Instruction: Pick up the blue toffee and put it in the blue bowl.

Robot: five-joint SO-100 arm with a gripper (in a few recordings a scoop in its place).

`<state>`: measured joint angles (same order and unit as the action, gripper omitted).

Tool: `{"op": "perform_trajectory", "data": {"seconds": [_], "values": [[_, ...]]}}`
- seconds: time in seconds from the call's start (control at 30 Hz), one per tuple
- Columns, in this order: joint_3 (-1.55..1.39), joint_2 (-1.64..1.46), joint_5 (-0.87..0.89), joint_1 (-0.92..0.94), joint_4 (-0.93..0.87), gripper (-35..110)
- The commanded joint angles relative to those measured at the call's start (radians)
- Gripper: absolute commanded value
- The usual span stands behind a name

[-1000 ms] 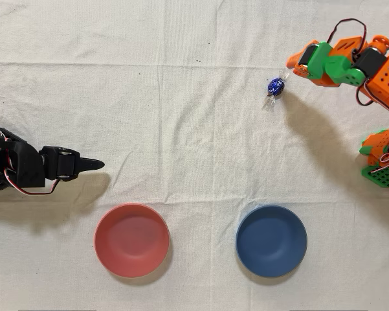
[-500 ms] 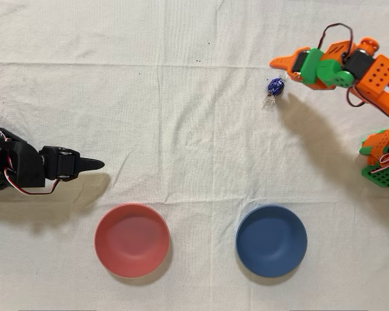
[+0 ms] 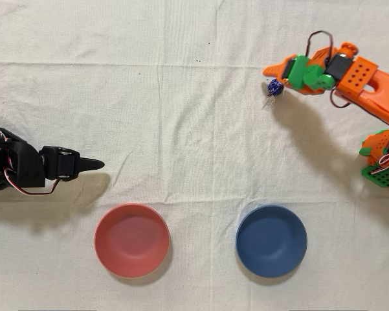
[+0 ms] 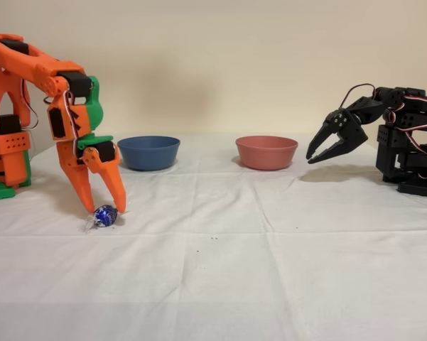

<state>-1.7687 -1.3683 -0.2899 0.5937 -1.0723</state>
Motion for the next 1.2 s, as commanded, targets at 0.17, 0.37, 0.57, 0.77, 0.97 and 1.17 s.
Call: {"op": "perform_trajectory", "data": {"seconds": [0.17, 0.37, 0.57, 0.77, 0.97, 1.17], "values": [[0.034, -0.014, 0.015, -0.018, -0.003, 37], [0.014, 0.006, 0.018, -0.031, 0.026, 37], [0.035, 0.041, 0.003, -0.023, 0.028, 37], [0.041, 0.067, -0.006, -0.012, 0.034, 37], [0.048, 0.083, -0.006, -0.021, 0.038, 34], [0.049, 0.084, -0.005, -0.026, 0.041, 22]]}}
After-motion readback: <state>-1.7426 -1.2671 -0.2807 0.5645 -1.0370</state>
